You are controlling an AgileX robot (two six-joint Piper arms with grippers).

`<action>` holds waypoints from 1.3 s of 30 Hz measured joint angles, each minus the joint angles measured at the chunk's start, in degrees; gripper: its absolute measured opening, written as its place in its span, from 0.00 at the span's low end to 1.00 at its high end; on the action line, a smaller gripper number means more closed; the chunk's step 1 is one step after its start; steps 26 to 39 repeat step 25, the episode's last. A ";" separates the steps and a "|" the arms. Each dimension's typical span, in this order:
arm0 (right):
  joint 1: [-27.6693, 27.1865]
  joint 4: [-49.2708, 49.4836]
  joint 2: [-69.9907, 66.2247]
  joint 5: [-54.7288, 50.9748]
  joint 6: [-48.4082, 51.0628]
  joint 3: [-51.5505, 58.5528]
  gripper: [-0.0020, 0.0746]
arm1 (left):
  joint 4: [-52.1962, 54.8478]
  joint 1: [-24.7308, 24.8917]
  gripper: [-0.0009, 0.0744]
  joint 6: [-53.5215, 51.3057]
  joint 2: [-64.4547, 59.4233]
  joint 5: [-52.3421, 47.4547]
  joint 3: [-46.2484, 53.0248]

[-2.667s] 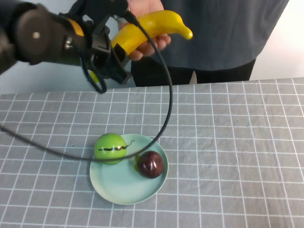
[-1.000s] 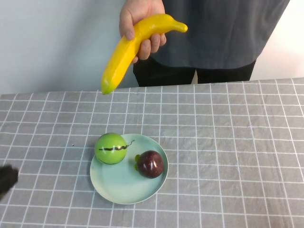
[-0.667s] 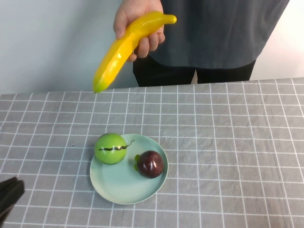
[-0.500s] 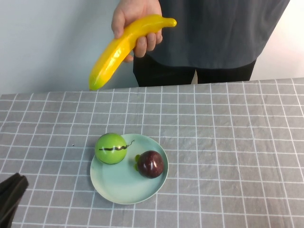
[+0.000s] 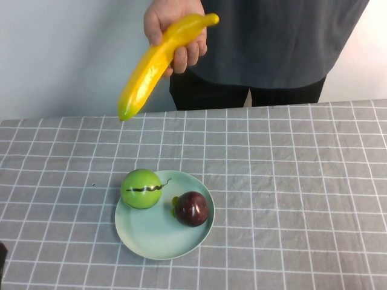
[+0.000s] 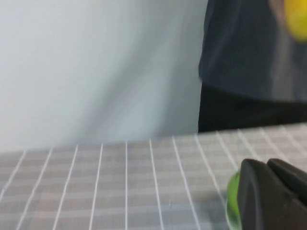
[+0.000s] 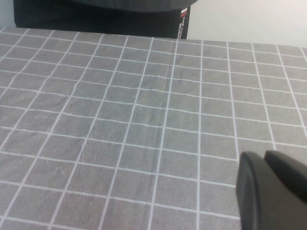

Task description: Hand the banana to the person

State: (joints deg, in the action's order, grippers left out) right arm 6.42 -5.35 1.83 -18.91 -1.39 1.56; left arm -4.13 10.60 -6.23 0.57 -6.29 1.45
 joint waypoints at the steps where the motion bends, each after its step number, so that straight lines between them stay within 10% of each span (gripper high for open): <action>1: 0.00 0.00 0.00 0.00 0.00 0.00 0.01 | -0.01 -0.46 0.01 0.00 0.00 -1.44 0.00; 39: 0.00 0.00 0.00 0.00 0.00 0.00 0.01 | 0.24 -2.24 0.01 0.03 0.12 -14.44 -0.10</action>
